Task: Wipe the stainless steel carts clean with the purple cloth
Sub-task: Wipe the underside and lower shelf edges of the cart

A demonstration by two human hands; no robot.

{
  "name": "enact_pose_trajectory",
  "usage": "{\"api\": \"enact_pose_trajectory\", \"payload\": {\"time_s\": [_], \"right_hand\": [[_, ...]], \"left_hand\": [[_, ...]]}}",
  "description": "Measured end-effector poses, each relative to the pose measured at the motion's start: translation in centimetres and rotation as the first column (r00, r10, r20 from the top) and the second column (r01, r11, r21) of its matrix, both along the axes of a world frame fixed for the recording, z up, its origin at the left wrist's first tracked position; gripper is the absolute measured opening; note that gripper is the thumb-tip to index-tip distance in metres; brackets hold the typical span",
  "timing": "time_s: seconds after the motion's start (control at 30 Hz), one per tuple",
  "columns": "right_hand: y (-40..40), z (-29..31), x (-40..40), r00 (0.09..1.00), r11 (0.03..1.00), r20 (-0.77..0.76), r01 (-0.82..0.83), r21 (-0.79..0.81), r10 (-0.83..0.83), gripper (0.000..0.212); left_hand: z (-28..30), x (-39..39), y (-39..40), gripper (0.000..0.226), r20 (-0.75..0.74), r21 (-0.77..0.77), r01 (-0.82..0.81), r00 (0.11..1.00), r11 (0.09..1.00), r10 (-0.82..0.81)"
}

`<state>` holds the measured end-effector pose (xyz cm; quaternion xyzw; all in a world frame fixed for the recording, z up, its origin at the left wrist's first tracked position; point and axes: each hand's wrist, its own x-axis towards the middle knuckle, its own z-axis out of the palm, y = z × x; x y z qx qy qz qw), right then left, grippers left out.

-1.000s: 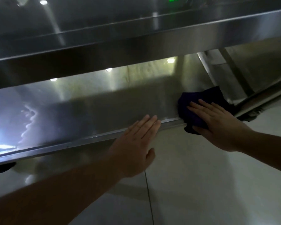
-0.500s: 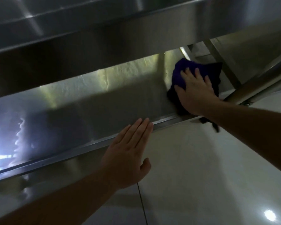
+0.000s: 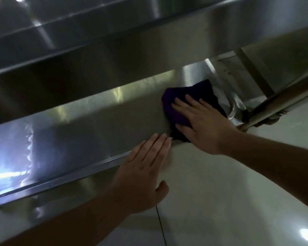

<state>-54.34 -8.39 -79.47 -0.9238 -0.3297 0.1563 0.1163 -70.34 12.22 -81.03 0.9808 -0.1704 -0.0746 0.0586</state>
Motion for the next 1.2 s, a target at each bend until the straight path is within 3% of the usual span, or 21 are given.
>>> {"api": "enact_pose_trajectory", "payload": {"time_s": [0.07, 0.23, 0.37, 0.43, 0.53, 0.6, 0.63, 0.7, 0.77, 0.83, 0.9, 0.97, 1.03, 1.1, 1.2], "right_hand": [[-0.6, -0.3, 1.1, 0.999, 0.999, 0.021, 0.036, 0.007, -0.036, 0.069], [1.2, -0.3, 7.1, 0.87, 0.885, 0.177, 0.466, 0.006, -0.459, 0.062], [4.9, -0.1, 9.7, 0.812, 0.822, 0.145, 0.57, 0.008, -0.565, 0.067], [7.7, 0.0, 8.4, 0.847, 0.857, 0.135, 0.514, 0.04, -0.514, 0.068], [12.1, -0.5, 4.3, 0.981, 0.99, 0.142, 0.129, 0.05, -0.135, 0.069], [13.2, -0.9, 2.3, 0.989, 0.993, 0.106, -0.109, 0.049, 0.103, 0.068], [12.7, -0.9, 2.3, 0.986, 0.987, 0.09, -0.147, 0.058, 0.142, 0.067], [10.5, -1.0, 3.6, 0.988, 0.996, 0.137, -0.074, 0.049, 0.067, 0.062], [6.7, -1.2, 5.6, 0.958, 0.984, 0.224, 0.171, 0.056, -0.179, 0.06], [3.3, -1.1, 7.1, 0.871, 0.897, 0.218, 0.438, 0.064, -0.441, 0.062], [3.2, -1.1, 6.8, 0.792, 0.81, 0.19, 0.585, 0.037, -0.58, 0.067], [6.4, -0.8, 5.0, 0.835, 0.852, 0.176, 0.522, 0.044, -0.521, 0.067], [10.2, -0.5, 2.6, 0.953, 0.962, 0.137, 0.267, 0.049, -0.271, 0.065], [11.7, -0.6, 0.5, 0.994, 0.996, 0.061, 0.086, 0.038, -0.089, 0.063], [8.6, -0.8, 1.0, 0.988, 0.989, 0.068, 0.136, 0.056, -0.139, 0.061]], "left_hand": [[-0.1, 0.0, 0.0, 0.108, 0.005, -0.004, -0.002, 1.0, 1.0, 0.002], [0.1, 0.0, 0.2, 0.111, 0.002, -0.024, 0.0, 1.0, 1.0, 0.0], [0.1, 0.0, 0.2, 0.109, -0.018, -0.015, -0.001, 1.0, 1.0, 0.001], [0.1, 0.0, 0.2, 0.109, -0.025, -0.014, -0.003, 1.0, 1.0, 0.002], [-0.2, -0.2, 0.0, 0.108, -0.014, -0.018, -0.016, 1.0, 1.0, 0.015], [-0.3, -0.1, 0.0, 0.108, -0.014, -0.029, -0.014, 1.0, 0.999, 0.014], [-0.3, -0.1, 0.1, 0.107, -0.015, -0.037, -0.008, 1.0, 0.999, 0.008], [-0.2, 0.0, 0.4, 0.106, -0.004, -0.049, 0.004, 1.0, 0.999, -0.004], [-0.2, 0.0, 0.4, 0.106, -0.004, -0.06, 0.017, 1.0, 0.998, -0.017], [-0.4, 0.0, 0.3, 0.107, -0.006, -0.072, 0.011, 1.0, 0.997, -0.012], [-0.4, 0.2, 0.0, 0.108, -0.023, -0.072, 0.014, 1.0, 0.997, -0.016], [-0.3, 0.3, 0.0, 0.11, -0.036, -0.04, 0.011, 0.999, 0.999, -0.012], [0.0, 0.3, 0.3, 0.112, -0.049, -0.015, 0.003, 0.999, 1.0, -0.004], [0.0, 0.3, 0.6, 0.112, -0.07, -0.021, 0.007, 0.998, 1.0, -0.008], [0.1, 0.3, 0.7, 0.11, -0.068, -0.047, 0.02, 0.997, 0.999, -0.024]]}}
